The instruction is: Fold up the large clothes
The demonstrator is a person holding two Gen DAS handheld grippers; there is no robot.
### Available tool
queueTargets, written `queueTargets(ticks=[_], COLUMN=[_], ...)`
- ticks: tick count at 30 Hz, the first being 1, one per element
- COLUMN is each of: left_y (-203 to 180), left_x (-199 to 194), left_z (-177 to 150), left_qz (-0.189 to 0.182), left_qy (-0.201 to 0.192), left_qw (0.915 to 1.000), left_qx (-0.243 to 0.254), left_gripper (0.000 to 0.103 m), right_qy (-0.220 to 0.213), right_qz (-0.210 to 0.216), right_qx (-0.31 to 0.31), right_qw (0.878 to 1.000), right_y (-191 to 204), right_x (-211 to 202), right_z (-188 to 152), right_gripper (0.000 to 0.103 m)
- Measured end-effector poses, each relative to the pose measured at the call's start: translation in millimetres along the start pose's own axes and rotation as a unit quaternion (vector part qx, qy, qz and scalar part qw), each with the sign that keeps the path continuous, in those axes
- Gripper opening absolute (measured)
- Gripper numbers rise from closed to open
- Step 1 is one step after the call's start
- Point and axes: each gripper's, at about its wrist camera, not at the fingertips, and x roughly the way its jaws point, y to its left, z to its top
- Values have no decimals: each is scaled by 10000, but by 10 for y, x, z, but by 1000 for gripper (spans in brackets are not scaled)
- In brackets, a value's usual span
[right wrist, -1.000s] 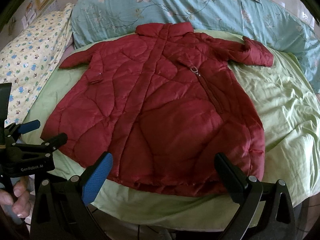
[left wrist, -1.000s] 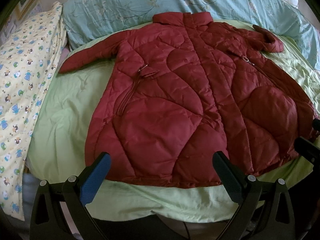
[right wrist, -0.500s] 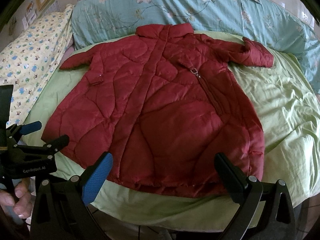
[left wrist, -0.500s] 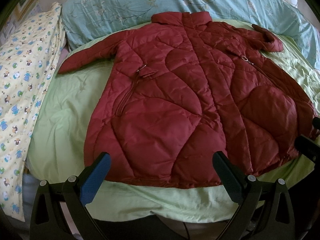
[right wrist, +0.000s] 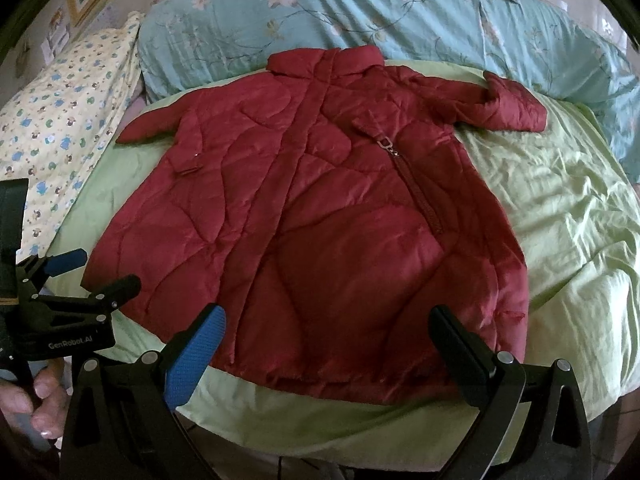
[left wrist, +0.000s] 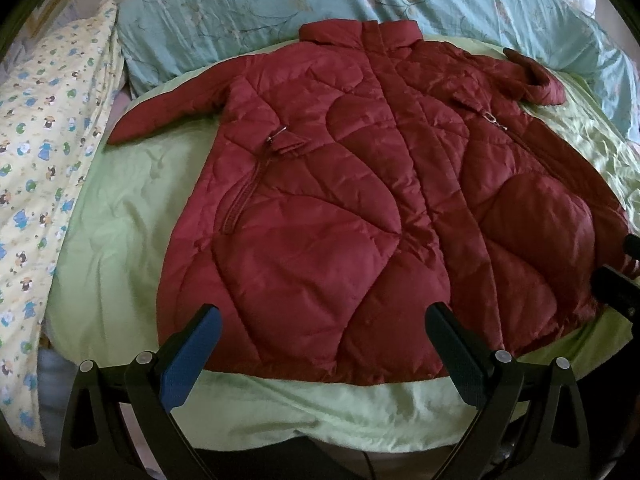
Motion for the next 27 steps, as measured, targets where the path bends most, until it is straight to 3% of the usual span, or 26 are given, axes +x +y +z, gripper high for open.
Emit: queueTargets(ticks=[7, 15, 27], left_y=[22, 107, 344], left_x=[47, 159, 386], left_z=[79, 290, 790], left_qz=[4, -137, -160], left_qy=[-369, -357, -340], left_qw=[9993, 9992, 9988], left_qx=[-39, -77, -316], left_gripper=[102, 102, 102], right_qy=[-21, -71, -349], right_qz=[-14, -106, -503], right_qx=[45, 181, 560], right_qw=[10000, 9998, 9966], right_y=[-65, -278, -977], right_x=[21, 62, 210], right_z=[84, 299, 1129], right_gripper=[102, 102, 102])
